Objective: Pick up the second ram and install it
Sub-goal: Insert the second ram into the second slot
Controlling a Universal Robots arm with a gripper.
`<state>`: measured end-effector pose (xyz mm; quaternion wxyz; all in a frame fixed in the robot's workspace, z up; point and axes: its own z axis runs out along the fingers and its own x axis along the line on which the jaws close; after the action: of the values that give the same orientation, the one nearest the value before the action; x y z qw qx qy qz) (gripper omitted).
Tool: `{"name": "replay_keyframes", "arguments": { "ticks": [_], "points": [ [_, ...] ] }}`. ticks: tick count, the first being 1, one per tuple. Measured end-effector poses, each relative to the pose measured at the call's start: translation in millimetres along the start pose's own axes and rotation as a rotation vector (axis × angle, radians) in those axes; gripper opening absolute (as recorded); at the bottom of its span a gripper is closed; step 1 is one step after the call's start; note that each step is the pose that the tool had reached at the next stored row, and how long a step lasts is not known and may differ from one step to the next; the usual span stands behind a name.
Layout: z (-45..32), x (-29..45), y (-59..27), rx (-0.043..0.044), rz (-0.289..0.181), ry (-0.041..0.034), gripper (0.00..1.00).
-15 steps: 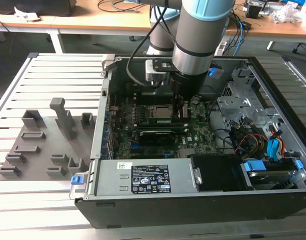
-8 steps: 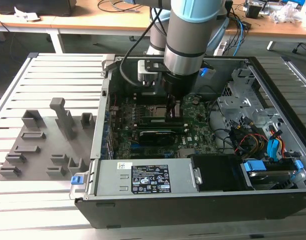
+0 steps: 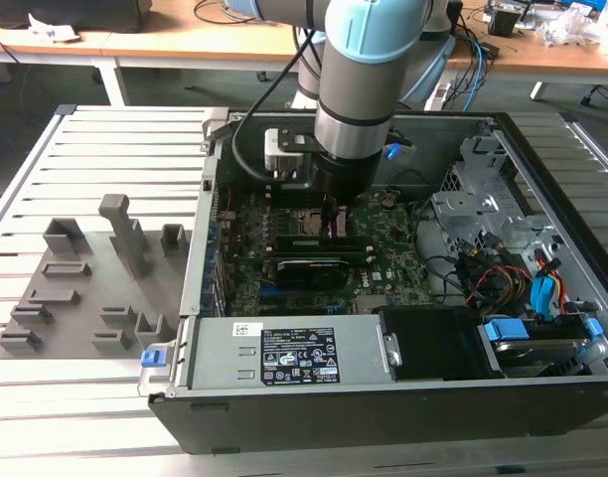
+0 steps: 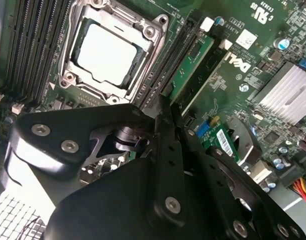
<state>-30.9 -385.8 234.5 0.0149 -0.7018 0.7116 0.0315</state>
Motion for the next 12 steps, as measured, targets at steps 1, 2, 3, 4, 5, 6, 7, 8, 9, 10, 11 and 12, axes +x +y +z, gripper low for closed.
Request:
{"name": "replay_keyframes", "arguments": {
  "ticks": [1,2,3,4,5,6,7,8,9,10,11,12],
  "points": [
    [1.4,0.1,0.0,0.0000,0.000,0.0000,0.13],
    [1.9,0.2,0.1,-0.0001,0.000,0.0002,0.13],
    [2.0,0.2,0.1,-0.0002,0.000,0.0003,0.13],
    [2.4,0.2,0.0,0.0000,0.000,-0.0001,0.13],
    [3.8,0.2,0.0,0.0000,0.000,-0.0001,0.13],
    [4.8,0.3,0.0,-0.0001,0.000,0.0000,0.13],
    [5.0,0.4,0.0,-0.0001,0.000,0.0002,0.13],
    [5.2,0.4,0.0,-0.0001,0.000,0.0001,0.13],
    [5.4,0.4,-0.1,0.0000,0.000,0.0000,0.13],
    [6.0,0.4,-0.1,0.0000,0.000,-0.0004,0.13],
    [7.4,0.5,-0.1,-0.0002,0.000,0.0001,0.13],
    [8.3,0.6,-0.1,-0.0001,0.000,0.0003,0.13]
  ]
}}
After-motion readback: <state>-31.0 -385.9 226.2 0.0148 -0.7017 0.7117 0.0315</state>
